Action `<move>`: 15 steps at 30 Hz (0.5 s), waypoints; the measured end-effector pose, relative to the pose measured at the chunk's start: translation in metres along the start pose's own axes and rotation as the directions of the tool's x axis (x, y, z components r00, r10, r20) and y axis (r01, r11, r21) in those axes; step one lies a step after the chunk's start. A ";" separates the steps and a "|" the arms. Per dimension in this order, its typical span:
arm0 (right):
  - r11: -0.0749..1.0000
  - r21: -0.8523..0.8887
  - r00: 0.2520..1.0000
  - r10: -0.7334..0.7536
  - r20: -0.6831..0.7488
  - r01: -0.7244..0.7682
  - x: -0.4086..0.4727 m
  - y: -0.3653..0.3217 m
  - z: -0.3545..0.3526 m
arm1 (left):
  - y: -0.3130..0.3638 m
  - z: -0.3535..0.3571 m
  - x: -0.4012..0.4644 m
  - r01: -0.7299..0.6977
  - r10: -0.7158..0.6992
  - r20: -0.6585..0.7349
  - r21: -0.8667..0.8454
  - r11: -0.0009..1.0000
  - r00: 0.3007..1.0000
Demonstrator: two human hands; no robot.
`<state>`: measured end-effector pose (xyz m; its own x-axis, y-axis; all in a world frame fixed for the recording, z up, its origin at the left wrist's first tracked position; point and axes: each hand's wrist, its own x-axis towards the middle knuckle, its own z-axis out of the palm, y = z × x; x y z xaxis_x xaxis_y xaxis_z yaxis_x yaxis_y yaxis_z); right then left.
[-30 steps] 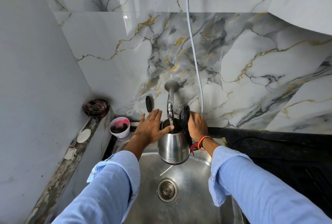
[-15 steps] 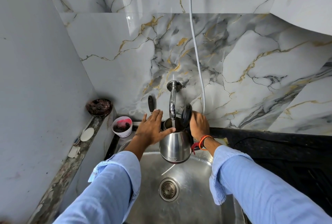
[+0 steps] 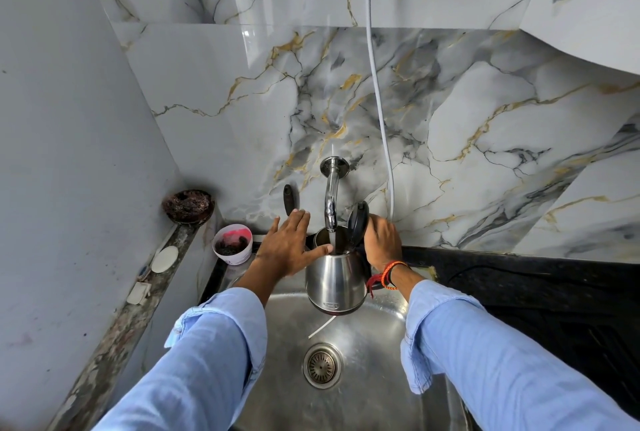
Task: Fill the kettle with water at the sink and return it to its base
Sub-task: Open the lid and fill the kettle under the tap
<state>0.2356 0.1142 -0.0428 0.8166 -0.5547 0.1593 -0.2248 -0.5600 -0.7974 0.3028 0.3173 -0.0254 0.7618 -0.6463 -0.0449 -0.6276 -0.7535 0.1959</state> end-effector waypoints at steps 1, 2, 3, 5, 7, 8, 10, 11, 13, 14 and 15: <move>1.000 -0.003 1.000 0.003 0.000 -0.003 0.000 0.000 0.000 | 0.000 -0.001 0.000 -0.002 0.002 -0.001 -0.001 1.000 1.000; 1.000 -0.002 1.000 -0.001 -0.003 0.001 0.000 0.001 0.000 | 0.000 -0.001 0.000 -0.001 0.001 -0.003 -0.004 1.000 1.000; 1.000 0.002 1.000 -0.008 -0.008 0.008 0.000 0.000 0.001 | 0.000 -0.002 0.000 0.004 -0.004 -0.004 -0.008 1.000 1.000; 1.000 0.014 1.000 -0.013 -0.018 0.014 -0.001 -0.002 0.000 | 0.000 -0.003 0.000 0.013 -0.013 0.003 -0.010 1.000 1.000; 1.000 0.019 1.000 -0.005 -0.013 0.005 -0.002 -0.004 0.000 | 0.002 -0.005 0.001 0.011 -0.011 0.009 -0.008 1.000 1.000; 1.000 0.017 1.000 0.001 -0.010 -0.001 -0.002 -0.004 0.000 | 0.003 -0.005 0.001 0.009 -0.009 0.012 -0.007 1.000 1.000; 1.000 0.014 1.000 0.005 -0.008 -0.005 -0.003 -0.004 0.000 | 0.004 -0.006 0.003 0.005 -0.005 0.012 -0.008 1.000 1.000; 1.000 0.013 1.000 0.002 -0.009 -0.002 -0.003 -0.004 0.000 | 0.004 -0.006 0.004 0.001 -0.001 0.007 -0.004 1.000 1.000; 1.000 0.012 1.000 -0.003 -0.010 0.003 -0.004 -0.004 0.000 | 0.004 -0.007 0.006 -0.001 0.001 -0.003 0.000 1.000 1.000; 1.000 0.013 1.000 -0.005 -0.013 0.005 -0.004 -0.004 -0.001 | 0.004 -0.007 0.008 -0.003 0.003 -0.010 -0.007 1.000 1.000; 1.000 0.017 1.000 -0.006 -0.016 0.006 -0.004 -0.003 -0.001 | 0.004 -0.007 0.010 -0.003 0.002 -0.015 -0.026 1.000 1.000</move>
<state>0.2323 0.1180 -0.0402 0.8095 -0.5611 0.1730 -0.2111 -0.5530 -0.8060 0.3092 0.3085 -0.0180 0.7627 -0.6461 -0.0295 -0.6253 -0.7482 0.2219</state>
